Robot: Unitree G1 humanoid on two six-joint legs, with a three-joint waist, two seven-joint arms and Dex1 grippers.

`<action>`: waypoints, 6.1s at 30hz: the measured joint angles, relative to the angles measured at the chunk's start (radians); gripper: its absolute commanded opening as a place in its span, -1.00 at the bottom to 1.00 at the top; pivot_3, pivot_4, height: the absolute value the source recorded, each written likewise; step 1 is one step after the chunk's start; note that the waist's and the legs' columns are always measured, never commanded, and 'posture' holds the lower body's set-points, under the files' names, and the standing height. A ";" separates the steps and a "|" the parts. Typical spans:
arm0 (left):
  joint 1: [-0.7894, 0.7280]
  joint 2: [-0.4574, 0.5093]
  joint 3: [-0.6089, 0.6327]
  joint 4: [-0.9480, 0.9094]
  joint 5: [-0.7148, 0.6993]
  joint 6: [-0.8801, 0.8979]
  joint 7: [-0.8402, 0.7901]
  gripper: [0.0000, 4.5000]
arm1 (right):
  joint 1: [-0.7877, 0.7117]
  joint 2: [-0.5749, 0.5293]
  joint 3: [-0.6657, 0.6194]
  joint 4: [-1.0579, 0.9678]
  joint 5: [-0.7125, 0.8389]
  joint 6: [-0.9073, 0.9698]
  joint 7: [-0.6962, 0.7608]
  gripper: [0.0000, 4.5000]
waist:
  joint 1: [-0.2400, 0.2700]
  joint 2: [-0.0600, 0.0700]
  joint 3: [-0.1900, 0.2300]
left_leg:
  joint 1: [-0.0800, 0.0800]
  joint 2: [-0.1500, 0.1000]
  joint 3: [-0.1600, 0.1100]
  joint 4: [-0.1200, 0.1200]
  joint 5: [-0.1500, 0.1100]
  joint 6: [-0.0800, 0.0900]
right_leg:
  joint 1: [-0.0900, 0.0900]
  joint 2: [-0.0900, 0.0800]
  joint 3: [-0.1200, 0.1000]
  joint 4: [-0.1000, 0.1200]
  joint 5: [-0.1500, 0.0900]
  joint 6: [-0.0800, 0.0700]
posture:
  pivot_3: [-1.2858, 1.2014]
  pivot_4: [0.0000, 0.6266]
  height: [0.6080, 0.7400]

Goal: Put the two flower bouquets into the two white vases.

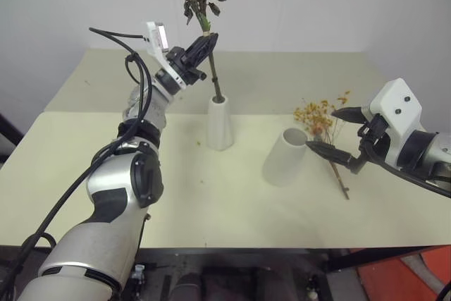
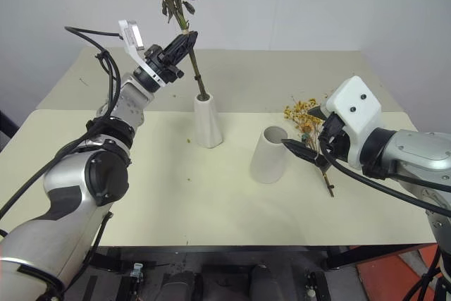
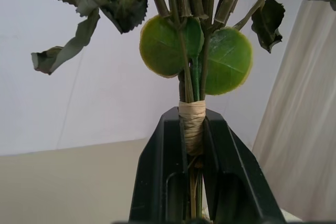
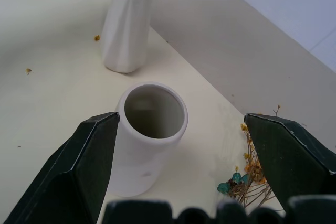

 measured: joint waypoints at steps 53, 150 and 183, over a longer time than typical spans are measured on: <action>0.110 -0.038 -0.095 -0.015 0.074 -0.121 -0.103 0.78 | 0.034 0.019 0.049 0.044 -0.063 -0.048 0.003 1.00 | 0.001 0.000 0.000 | 0.000 0.000 0.000 0.000 0.000 0.000 | 0.000 0.000 0.000 0.000 0.001 -0.002 | 0.03 -0.52 1.00; 0.689 0.337 -0.494 -1.444 -0.025 0.485 -0.049 1.00 | -0.519 0.277 0.103 1.121 -0.526 -0.374 0.025 -0.99 | -0.023 0.001 0.000 | 0.001 0.001 0.000 -0.001 0.000 0.000 | -0.001 0.001 0.001 0.001 0.002 -0.004 | 0.03 -0.52 1.00; 0.674 0.317 -0.498 -1.426 -0.024 0.490 -0.029 1.00 | -0.149 0.723 -0.067 0.250 0.119 -0.478 -0.292 -0.99 | -0.025 0.001 0.000 | 0.002 0.001 0.000 -0.001 0.000 0.001 | 0.000 0.001 0.002 0.001 0.002 -0.004 | 0.03 -0.52 1.00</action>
